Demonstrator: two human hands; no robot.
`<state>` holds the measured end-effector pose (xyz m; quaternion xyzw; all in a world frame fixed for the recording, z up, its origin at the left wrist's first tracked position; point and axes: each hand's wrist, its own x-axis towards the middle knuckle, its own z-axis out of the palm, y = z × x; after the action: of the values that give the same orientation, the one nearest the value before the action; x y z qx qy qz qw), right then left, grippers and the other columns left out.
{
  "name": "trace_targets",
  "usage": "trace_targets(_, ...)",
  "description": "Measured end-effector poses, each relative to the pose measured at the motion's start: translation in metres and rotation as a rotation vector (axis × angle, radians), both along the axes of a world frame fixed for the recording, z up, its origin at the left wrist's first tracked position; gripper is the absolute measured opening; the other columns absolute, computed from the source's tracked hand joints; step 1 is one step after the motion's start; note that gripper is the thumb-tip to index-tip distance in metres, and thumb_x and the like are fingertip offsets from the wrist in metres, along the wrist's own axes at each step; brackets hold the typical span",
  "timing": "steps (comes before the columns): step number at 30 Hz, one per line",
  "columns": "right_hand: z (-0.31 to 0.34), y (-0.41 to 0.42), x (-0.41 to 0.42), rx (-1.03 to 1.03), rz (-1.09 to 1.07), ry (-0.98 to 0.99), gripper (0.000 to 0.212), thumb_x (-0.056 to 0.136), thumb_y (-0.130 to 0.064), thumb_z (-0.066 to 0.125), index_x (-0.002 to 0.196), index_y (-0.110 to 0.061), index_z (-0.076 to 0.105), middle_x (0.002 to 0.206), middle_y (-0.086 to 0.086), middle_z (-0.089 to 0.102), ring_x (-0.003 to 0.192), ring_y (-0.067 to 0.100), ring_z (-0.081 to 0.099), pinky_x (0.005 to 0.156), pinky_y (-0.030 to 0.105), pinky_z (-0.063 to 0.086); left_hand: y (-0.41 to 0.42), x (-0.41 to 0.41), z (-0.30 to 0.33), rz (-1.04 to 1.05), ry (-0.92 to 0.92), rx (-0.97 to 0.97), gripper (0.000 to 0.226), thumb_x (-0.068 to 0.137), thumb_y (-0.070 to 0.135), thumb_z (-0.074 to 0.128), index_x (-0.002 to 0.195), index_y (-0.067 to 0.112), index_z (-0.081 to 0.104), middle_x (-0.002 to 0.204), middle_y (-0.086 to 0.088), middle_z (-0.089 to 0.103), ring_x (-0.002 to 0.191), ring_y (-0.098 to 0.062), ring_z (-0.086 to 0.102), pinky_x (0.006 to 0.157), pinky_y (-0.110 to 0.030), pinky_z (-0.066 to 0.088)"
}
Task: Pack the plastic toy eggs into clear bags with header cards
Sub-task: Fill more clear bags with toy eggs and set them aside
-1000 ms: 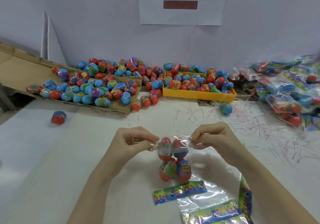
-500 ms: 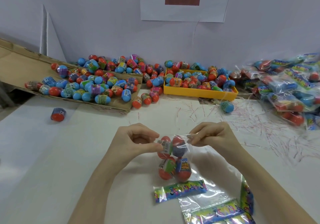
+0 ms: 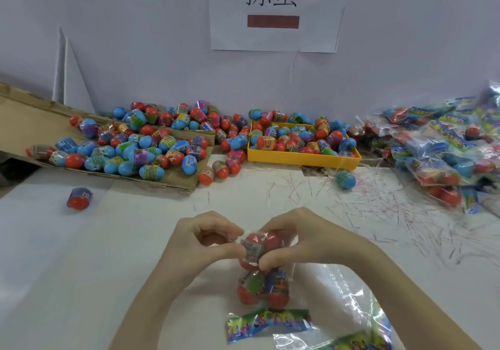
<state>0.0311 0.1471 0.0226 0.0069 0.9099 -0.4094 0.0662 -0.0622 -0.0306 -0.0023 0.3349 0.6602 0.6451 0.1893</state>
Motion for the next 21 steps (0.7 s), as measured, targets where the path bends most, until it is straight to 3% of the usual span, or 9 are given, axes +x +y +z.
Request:
trace_targets(4, 0.004, 0.015, 0.007, -0.141, 0.075, -0.092, 0.032, 0.074, -0.018, 0.076, 0.105, -0.021, 0.066, 0.093, -0.010, 0.070, 0.087, 0.019, 0.068, 0.077, 0.028, 0.054, 0.000, -0.002, -0.003, -0.021, -0.038, 0.046, 0.019, 0.042, 0.016, 0.079, 0.061, 0.018, 0.076, 0.066, -0.001, 0.067, 0.062, -0.007, 0.062, 0.061, -0.014, 0.051)
trace_targets(7, 0.005, 0.022, 0.008, -0.200, 0.064, -0.073, 0.031, 0.075, -0.008, 0.074, 0.103, -0.018, 0.065, 0.097, -0.002, 0.070, 0.091, 0.024, 0.067, 0.079, 0.031, 0.055, 0.001, -0.002, -0.005, -0.018, -0.075, 0.084, 0.023, 0.042, 0.019, 0.076, 0.065, 0.019, 0.076, 0.066, 0.001, 0.067, 0.063, -0.006, 0.063, 0.061, -0.013, 0.051)
trace_targets(11, 0.027, 0.039, 0.020, -0.313, 0.063, 0.029, 0.026, 0.073, -0.007, 0.072, 0.089, -0.026, 0.071, 0.090, 0.002, 0.072, 0.083, 0.024, 0.068, 0.070, 0.025, 0.055, 0.001, -0.001, -0.005, 0.070, -0.159, 0.192, 0.039, 0.056, 0.021, 0.070, 0.094, 0.028, 0.073, 0.094, 0.008, 0.072, 0.078, -0.007, 0.069, 0.063, -0.013, 0.052)
trace_targets(14, 0.051, 0.070, 0.035, -0.541, -0.224, 0.367, 0.023, 0.061, -0.019, 0.081, 0.082, -0.026, 0.075, 0.082, -0.002, 0.072, 0.071, 0.009, 0.068, 0.062, 0.016, 0.053, 0.002, -0.005, -0.004, 0.257, -0.189, 0.232, 0.043, 0.059, 0.034, 0.065, 0.102, 0.029, 0.065, 0.099, 0.013, 0.071, 0.081, -0.010, 0.069, 0.067, -0.021, 0.054)
trace_targets(16, 0.057, 0.097, 0.039, -0.738, -0.558, 0.645, 0.043, 0.050, -0.034, 0.079, 0.090, -0.020, 0.073, 0.091, 0.000, 0.072, 0.080, 0.009, 0.068, 0.067, 0.016, 0.054, 0.004, -0.004, -0.004, 0.319, -0.180, 0.205, 0.037, 0.062, 0.035, 0.063, 0.098, 0.029, 0.065, 0.094, 0.013, 0.071, 0.077, -0.010, 0.069, 0.070, -0.027, 0.050)
trace_targets(17, 0.055, 0.106, 0.037, -0.719, -0.698, 0.670, 0.059, 0.045, -0.041, 0.076, 0.100, -0.018, 0.069, 0.101, 0.002, 0.070, 0.089, 0.012, 0.067, 0.074, 0.019, 0.055, 0.006, -0.003, -0.004, 0.326, -0.173, 0.191, 0.031, 0.065, 0.033, 0.064, 0.096, 0.029, 0.065, 0.093, 0.013, 0.071, 0.075, -0.009, 0.069, 0.070, -0.027, 0.048)
trace_targets(19, 0.045, 0.110, 0.026, -0.442, -0.849, 0.464, 0.088, 0.045, -0.047, 0.073, 0.123, -0.011, 0.055, 0.118, 0.003, 0.062, 0.104, 0.020, 0.061, 0.091, 0.033, 0.051, 0.010, 0.000, -0.008, 0.326, -0.097, 0.130, 0.019, 0.073, 0.028, 0.065, 0.091, 0.032, 0.065, 0.091, 0.015, 0.070, 0.073, -0.006, 0.067, 0.067, -0.021, 0.050)
trace_targets(20, 0.039, 0.107, 0.019, -0.278, -0.834, 0.319, 0.086, 0.050, -0.048, 0.073, 0.126, -0.012, 0.053, 0.120, 0.002, 0.061, 0.106, 0.022, 0.060, 0.093, 0.038, 0.049, 0.013, 0.003, -0.012, 0.314, -0.016, 0.077, 0.016, 0.074, 0.029, 0.066, 0.089, 0.034, 0.065, 0.091, 0.018, 0.069, 0.075, -0.002, 0.065, 0.068, -0.015, 0.049)
trace_targets(21, 0.033, 0.103, 0.012, -0.132, -0.785, 0.211, 0.067, 0.058, -0.045, 0.074, 0.118, -0.018, 0.060, 0.115, 0.000, 0.064, 0.103, 0.024, 0.061, 0.091, 0.040, 0.050, 0.016, 0.008, -0.015, 0.287, 0.109, 0.009, 0.014, 0.074, 0.036, 0.069, 0.088, 0.037, 0.065, 0.092, 0.024, 0.068, 0.080, 0.003, 0.062, 0.071, -0.011, 0.048)
